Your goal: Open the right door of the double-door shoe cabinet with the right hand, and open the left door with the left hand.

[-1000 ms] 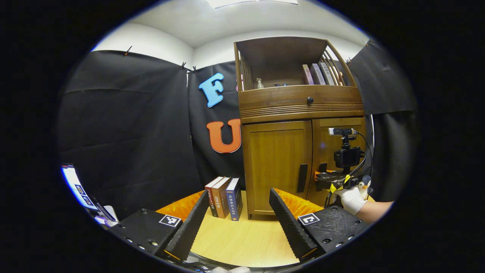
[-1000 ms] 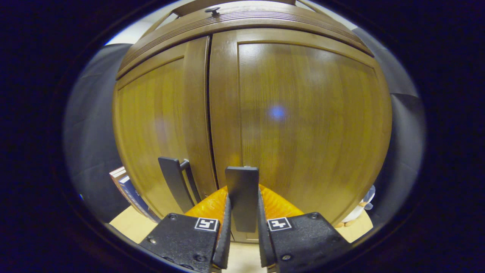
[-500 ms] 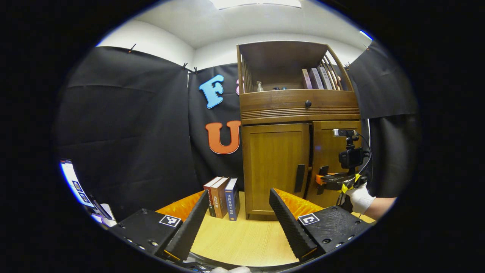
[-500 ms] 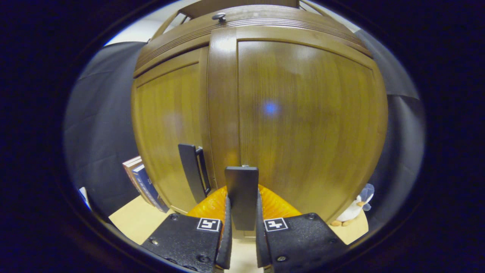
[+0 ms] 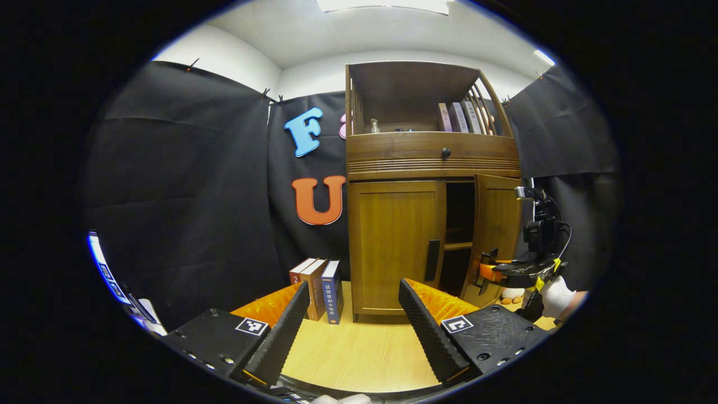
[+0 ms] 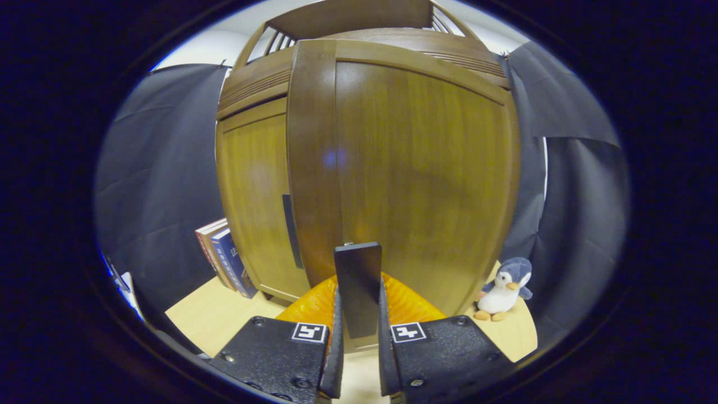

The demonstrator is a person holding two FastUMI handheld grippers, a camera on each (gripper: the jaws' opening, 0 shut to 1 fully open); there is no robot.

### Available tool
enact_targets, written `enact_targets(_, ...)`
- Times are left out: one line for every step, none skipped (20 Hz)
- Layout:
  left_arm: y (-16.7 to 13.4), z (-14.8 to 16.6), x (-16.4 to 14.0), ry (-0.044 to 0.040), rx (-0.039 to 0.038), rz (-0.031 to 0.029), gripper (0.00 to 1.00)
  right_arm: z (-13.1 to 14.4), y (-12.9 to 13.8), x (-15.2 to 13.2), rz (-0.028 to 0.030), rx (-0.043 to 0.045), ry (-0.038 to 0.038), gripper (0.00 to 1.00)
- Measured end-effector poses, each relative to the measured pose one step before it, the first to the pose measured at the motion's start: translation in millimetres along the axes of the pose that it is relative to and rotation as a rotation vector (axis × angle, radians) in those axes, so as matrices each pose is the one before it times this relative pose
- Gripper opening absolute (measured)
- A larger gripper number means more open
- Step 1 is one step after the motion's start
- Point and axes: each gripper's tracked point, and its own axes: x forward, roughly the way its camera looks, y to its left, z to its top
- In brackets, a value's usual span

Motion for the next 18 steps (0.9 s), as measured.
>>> enact_targets(-3.04, 0.19, 0.42, -0.00271, 0.00373, -0.01656, 0.96, -2.73, -4.69, -9.62, -0.00857, 0.00714, 0.00165, 0.3)
enact_targets(-3.14, -1.01, -0.47, -0.00191, 0.00414, -0.01393, 0.96, -2.89, -5.21, -10.49, -0.01007, 0.00687, -0.00121, 0.3)
enact_targets(-3.15, 0.58, 0.52, -0.00388, 0.00344, -0.0142, 0.96, -3.06, -4.73, -7.66, -0.0099, 0.00644, -0.00402, 0.3)
enact_targets(-3.44, -0.88, 0.82, -0.00202, 0.00374, -0.01119, 0.96, -2.1, -4.52, -6.92, -0.00867, 0.00682, -0.00743, 0.28)
enact_targets(-1.95, -1.52, 0.66, 0.00116, 0.00365, -0.00578, 0.96, -2.54, -5.08, -7.69, -0.01075, 0.00614, -0.00343, 0.28)
enact_targets(-2.78, -0.88, -0.01, -0.00161, -0.00084, -0.0095, 0.96, -1.43, -6.23, -6.99, -0.01169, 0.00511, 0.00025, 0.28)
enact_targets(-5.06, -0.24, 0.64, -0.00053, -0.00434, -0.01254, 1.0, -2.1, -5.45, -6.59, -0.00875, 0.00775, 0.00064, 0.28)
enact_targets(-4.04, 0.26, 0.41, -0.00066, -0.00408, -0.01348, 0.96, -0.82, -6.25, -6.43, -0.01077, 0.00842, -0.00194, 0.28)
enact_targets(-3.55, 0.49, 0.14, 0.00034, -0.00157, -0.01045, 0.96, -1.53, -6.27, -5.62, -0.01187, 0.00784, 0.00073, 0.27)
enact_targets(-3.07, -0.49, 0.56, -0.00134, -0.00116, -0.00949, 0.96, -0.84, -6.31, -4.81, -0.01148, 0.00478, 0.00025, 0.25)
enact_targets(-3.51, 1.69, 0.71, -0.0035, -0.00155, -0.0105, 0.96, -1.56, -6.46, -4.42, -0.01406, 0.00319, -0.00214, 0.25)
enact_targets(-2.63, 0.06, 0.62, -0.00071, -0.00021, -0.00835, 0.96, -0.05, -6.42, -4.02, -0.01334, 0.00229, -0.00121, 0.24)
enact_targets(-3.28, -0.14, 0.9, -0.0001, 0.00104, -0.00935, 0.96, -1.09, -6.02, -3.9, -0.01397, 0.00039, -0.00105, 0.23)
enact_targets(-2.66, -1.05, 0.03, 0.00222, 0.00089, -0.00836, 1.0, -1.25, -5.82, -3.16, -0.01019, 0.00025, 0.00191, 0.22)
enact_targets(-2.49, 0.01, 0.98, 0.00036, 0.0, -0.00855, 0.96, -0.42, -6.32, -2.67, -0.00969, 0.00339, 0.00155, 0.21)
enact_targets(-3.31, 0.22, 0.61, 0.00183, -0.00047, -0.00934, 0.96, 0.32, -6.17, -3.63, -0.00617, 0.00451, 0.00161, 0.19)
enact_targets(-2.71, -1.13, 0.83, 0.0034, -0.00147, -0.0085, 0.96, -0.64, -5.43, -1.94, -0.00324, 0.00804, 0.00448, 0.18)
enact_targets(-3.88, -0.93, 0.35, 0.00521, -0.00559, -0.01043, 1.0, -0.05, -6.33, -2.29, -0.0082, 0.00876, 0.00254, 0.17)
